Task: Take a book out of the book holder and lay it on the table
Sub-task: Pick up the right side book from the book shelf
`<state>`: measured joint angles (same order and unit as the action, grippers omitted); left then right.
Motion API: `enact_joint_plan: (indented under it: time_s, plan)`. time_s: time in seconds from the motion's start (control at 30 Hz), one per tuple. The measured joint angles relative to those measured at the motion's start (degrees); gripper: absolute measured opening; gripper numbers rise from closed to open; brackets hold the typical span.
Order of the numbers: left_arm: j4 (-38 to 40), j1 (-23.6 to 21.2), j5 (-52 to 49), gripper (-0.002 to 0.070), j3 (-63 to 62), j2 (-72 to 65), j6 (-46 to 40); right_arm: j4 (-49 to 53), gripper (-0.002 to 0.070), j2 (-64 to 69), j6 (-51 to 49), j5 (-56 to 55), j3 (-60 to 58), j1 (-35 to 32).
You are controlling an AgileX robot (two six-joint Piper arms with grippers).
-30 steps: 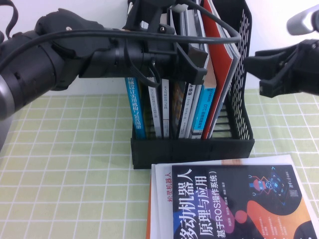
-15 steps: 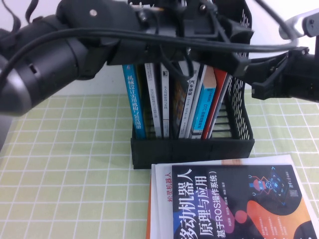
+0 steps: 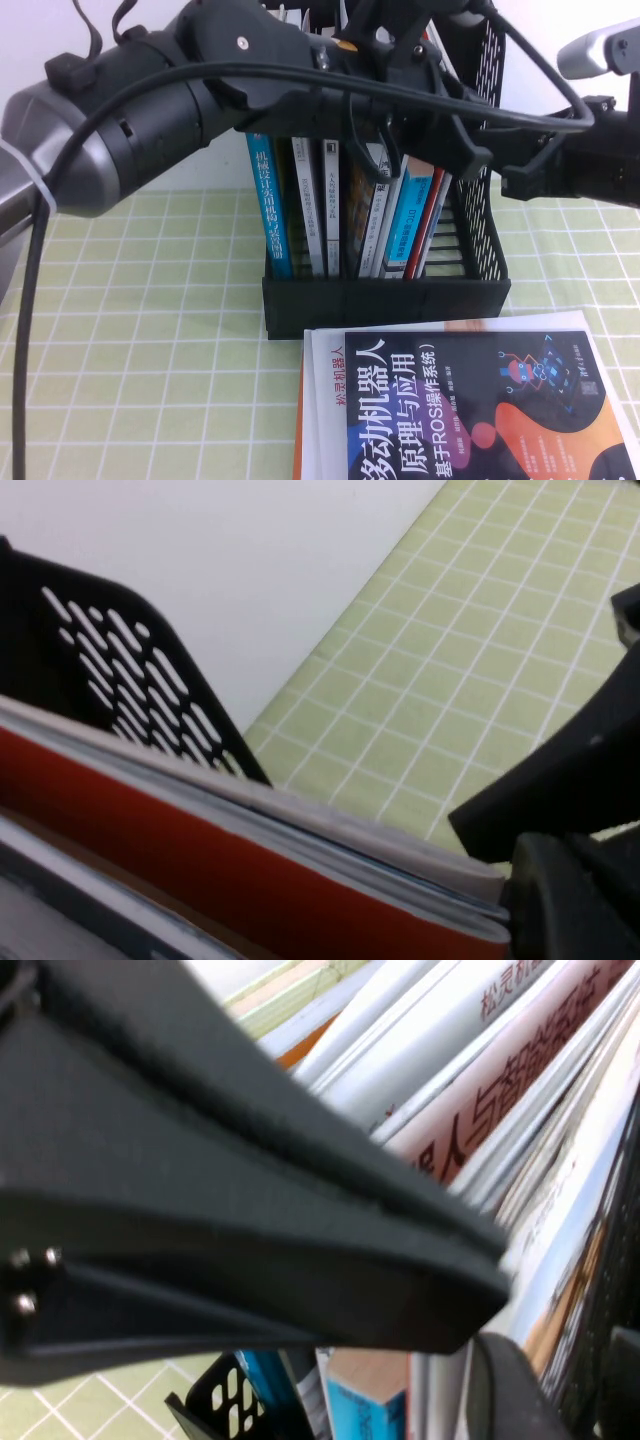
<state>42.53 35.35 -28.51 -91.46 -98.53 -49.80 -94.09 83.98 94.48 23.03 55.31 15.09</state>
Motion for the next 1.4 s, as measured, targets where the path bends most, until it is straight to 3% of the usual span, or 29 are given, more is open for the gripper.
enact_joint_plan:
  time_s: [0.3,1.1,1.4]
  plan:
    - [-9.81,0.00,-1.17,-0.0003,0.00,0.00,7.37,-0.22,0.0213,0.00,0.11,-2.20,0.00,0.00]
    - [-10.65,0.00,-0.25,-0.0003,-0.44,0.00,8.21,-2.73,0.0216,4.48,1.50,2.74,0.00,0.10]
    - [-10.73,0.00,-0.25,-0.0003,-0.44,0.00,8.48,-3.46,0.0216,9.49,9.14,2.90,2.37,0.10]
